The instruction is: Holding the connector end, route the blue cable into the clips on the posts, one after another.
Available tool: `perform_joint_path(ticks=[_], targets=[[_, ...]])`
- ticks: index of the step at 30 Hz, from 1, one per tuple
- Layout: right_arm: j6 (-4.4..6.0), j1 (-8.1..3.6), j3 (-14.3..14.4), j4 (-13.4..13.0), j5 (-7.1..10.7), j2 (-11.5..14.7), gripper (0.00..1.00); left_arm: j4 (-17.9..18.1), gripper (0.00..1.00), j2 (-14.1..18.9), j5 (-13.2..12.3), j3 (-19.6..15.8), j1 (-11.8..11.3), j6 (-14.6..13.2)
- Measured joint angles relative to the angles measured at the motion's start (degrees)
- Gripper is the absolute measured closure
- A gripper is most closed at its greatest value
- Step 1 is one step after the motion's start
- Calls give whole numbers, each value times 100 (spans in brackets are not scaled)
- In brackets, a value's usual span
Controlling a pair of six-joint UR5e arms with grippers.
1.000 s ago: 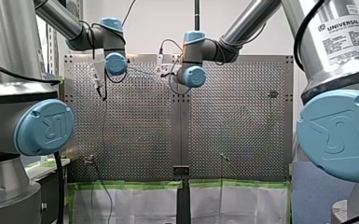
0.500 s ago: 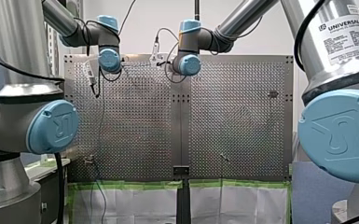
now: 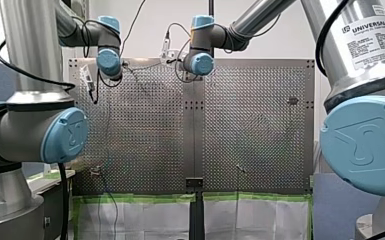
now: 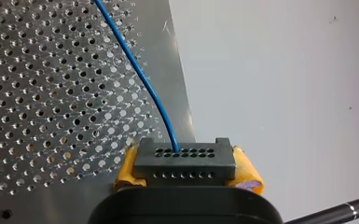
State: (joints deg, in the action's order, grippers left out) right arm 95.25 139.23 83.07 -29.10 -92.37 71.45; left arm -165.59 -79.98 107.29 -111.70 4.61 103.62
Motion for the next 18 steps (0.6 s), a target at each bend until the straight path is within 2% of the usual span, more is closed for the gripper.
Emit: perform_joint_path(ticks=[8, 14, 18], targets=[[12, -13, -19, 0, 20, -17, 100, -63, 100, -40, -337, 264, -174, 144], [12, 13, -141, 8, 40, -20, 100, -54, 100, -110, -657, 297, -279, 203], [13, 18, -183, 18, 42, -20, 100, -38, 100, -102, -706, 298, -352, 231]])
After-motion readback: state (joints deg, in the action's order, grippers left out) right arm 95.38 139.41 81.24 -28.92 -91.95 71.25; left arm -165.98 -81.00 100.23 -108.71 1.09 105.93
